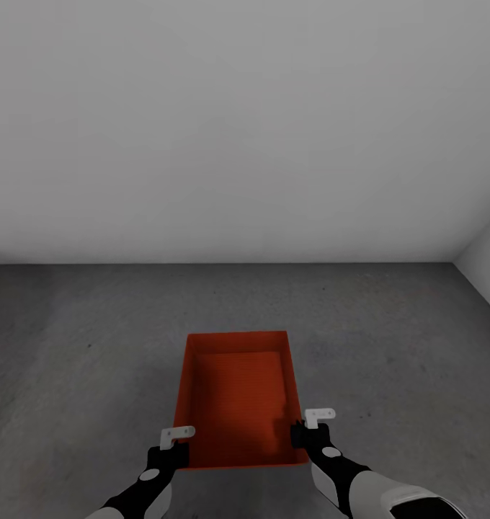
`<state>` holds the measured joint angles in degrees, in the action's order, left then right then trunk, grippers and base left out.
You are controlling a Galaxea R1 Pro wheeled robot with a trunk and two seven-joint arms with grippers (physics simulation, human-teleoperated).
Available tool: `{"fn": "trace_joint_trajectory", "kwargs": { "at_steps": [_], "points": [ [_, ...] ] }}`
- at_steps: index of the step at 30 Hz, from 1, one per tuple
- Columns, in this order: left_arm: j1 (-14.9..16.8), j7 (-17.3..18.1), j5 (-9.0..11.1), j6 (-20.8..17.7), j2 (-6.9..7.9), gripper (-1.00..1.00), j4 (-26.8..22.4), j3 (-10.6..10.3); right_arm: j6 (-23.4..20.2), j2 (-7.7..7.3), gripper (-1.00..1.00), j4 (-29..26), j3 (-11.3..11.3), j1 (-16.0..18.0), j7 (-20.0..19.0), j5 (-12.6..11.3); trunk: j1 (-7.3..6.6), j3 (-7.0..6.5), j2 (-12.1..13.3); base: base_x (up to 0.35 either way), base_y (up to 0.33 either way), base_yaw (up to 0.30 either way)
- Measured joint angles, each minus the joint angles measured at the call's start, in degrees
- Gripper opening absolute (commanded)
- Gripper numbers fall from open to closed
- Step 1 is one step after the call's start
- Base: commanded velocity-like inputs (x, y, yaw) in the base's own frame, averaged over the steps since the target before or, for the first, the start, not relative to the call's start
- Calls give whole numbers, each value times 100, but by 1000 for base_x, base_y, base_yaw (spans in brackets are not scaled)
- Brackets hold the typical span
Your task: Move the two storage containers from the living room to the garage. In the garage, place one container on the floor and stack the other container on top of it (either order is fine).
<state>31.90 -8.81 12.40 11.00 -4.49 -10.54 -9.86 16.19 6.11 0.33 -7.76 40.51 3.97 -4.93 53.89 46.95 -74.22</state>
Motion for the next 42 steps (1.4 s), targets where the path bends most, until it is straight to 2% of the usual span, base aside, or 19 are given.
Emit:
{"fn": "trace_joint_trajectory", "kwargs": {
  "at_steps": [42],
  "points": [
    [-2, -2, 2, 7, -3, -100, 4, 3, -1, -3, -100, 0, -2, 0, -3, 6, 923, 754, -1685, 0, 0, 0]
  ]
}}
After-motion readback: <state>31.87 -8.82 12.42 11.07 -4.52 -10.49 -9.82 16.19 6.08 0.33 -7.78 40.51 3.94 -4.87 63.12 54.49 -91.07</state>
